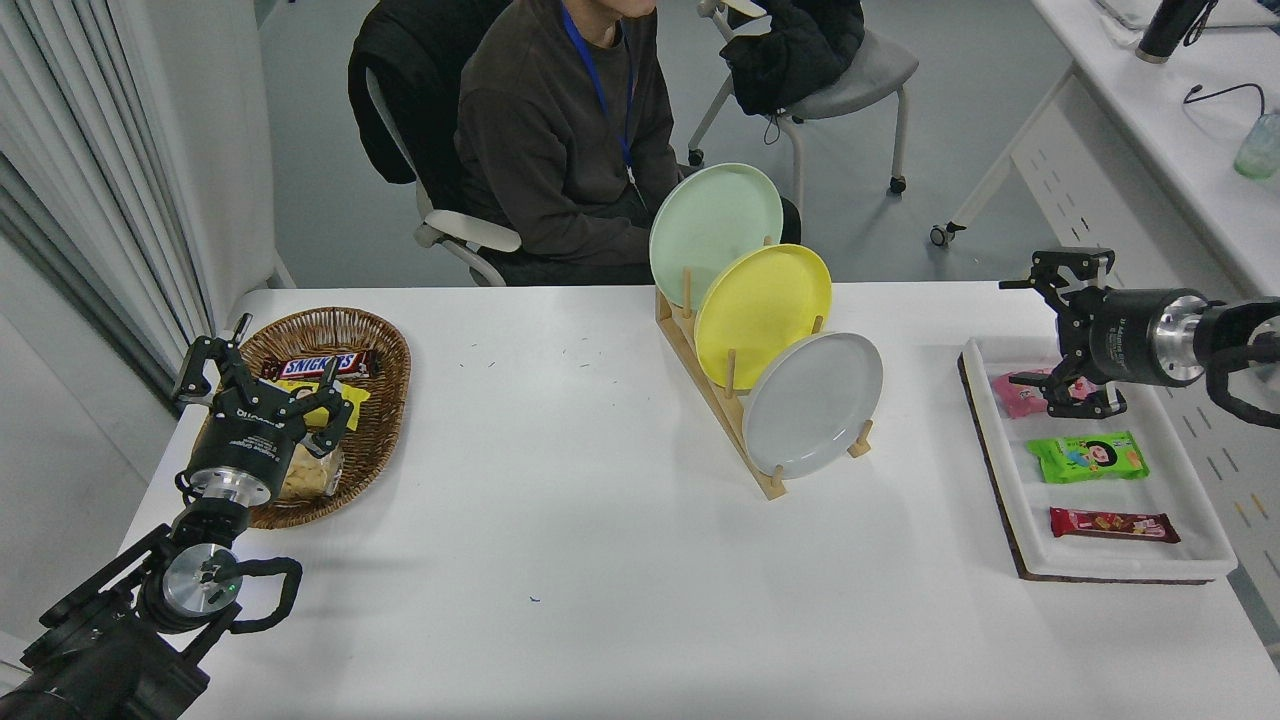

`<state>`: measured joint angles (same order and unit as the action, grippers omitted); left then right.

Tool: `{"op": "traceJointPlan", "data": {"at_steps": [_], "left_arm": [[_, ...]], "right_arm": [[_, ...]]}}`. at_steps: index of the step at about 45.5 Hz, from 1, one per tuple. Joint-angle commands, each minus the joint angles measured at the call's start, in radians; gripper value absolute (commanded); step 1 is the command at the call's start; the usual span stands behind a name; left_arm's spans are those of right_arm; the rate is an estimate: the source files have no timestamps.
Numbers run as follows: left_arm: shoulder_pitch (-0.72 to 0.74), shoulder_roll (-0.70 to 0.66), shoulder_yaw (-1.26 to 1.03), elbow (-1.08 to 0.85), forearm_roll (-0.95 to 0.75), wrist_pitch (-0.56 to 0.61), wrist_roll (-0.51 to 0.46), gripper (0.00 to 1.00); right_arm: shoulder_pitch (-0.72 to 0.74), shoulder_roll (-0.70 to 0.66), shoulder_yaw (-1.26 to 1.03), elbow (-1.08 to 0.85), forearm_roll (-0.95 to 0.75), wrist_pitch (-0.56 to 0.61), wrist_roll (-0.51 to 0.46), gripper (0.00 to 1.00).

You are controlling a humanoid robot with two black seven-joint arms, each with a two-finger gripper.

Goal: Place the plate on the table

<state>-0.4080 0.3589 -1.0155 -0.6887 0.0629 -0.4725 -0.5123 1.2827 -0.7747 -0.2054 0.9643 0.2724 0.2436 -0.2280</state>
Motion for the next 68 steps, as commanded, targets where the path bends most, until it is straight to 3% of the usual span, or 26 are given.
{"op": "traceJointPlan", "data": {"at_steps": [1,59,68], "left_arm": [[0.0,0.0,0.0,0.0,0.0,0.0,0.0,0.98],[0.0,0.0,0.0,0.0,0.0,0.0,0.0,0.98],[0.0,0.0,0.0,0.0,0.0,0.0,0.0,0.98]], "right_arm": [[0.029,0.012,-0.022,0.004,0.005,0.051,-0.001,0.99],[0.032,0.109,-0.038,-0.053,0.065,0.056,-0.002,0.99],[0.017,0.16,-0.031,-0.13,0.073,0.04,-0.027,0.99]]}}
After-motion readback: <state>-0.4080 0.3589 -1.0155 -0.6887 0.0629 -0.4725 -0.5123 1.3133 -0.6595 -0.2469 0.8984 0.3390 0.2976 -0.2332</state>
